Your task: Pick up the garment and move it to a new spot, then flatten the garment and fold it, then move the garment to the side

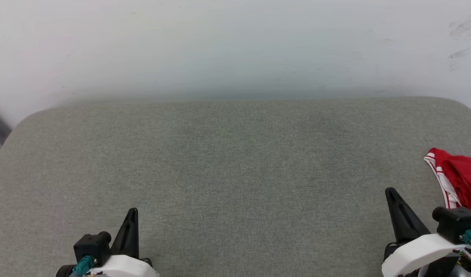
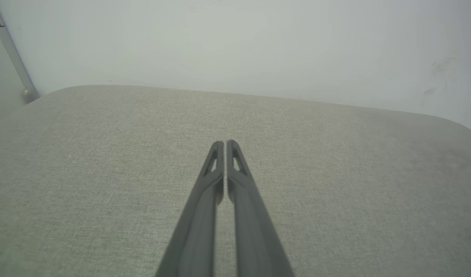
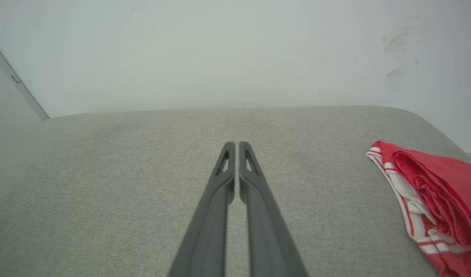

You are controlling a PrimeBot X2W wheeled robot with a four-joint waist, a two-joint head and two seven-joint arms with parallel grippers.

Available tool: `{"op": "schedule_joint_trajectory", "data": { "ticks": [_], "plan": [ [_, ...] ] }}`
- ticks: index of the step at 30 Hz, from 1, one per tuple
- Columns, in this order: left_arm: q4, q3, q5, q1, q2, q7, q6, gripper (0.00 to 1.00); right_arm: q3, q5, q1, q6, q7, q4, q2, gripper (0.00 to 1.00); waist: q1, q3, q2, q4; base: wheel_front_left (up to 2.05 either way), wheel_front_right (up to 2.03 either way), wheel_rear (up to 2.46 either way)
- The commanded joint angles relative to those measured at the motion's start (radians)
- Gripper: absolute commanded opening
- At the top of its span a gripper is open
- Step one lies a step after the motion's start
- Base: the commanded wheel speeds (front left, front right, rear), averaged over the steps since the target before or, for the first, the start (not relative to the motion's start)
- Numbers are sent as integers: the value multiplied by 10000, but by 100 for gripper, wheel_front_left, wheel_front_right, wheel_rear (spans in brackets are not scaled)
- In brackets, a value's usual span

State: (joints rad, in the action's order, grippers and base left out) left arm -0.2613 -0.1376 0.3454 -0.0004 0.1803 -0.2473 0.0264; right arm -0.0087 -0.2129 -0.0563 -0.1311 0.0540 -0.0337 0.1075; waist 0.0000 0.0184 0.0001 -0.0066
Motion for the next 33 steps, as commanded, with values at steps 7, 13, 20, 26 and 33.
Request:
{"op": "schedule_joint_trajectory", "data": {
  "ticks": [7,13,20,26,33],
  "plan": [
    [142,344,1388,-285,-73,388,-174,0,-143,-1540,278,0,74,164,-58,0,0,-13,-1,5,0,0,0],
    [163,519,2352,-353,-176,653,-294,0,-221,-2603,404,1,119,380,-101,0,0,-24,-1,8,0,0,0],
    [179,799,3824,-470,-335,1065,-476,0,-339,-4229,599,1,184,715,-168,0,0,-41,-1,13,0,0,0],
    [182,959,4630,-530,-424,1296,-579,0,-404,-5114,710,1,226,898,-207,0,0,-52,-1,16,0,0,0],
    [185,1103,5379,-597,-502,1511,-675,0,-465,-5945,800,1,253,1074,-242,0,0,-62,-1,19,0,0,0]
  ]
}}
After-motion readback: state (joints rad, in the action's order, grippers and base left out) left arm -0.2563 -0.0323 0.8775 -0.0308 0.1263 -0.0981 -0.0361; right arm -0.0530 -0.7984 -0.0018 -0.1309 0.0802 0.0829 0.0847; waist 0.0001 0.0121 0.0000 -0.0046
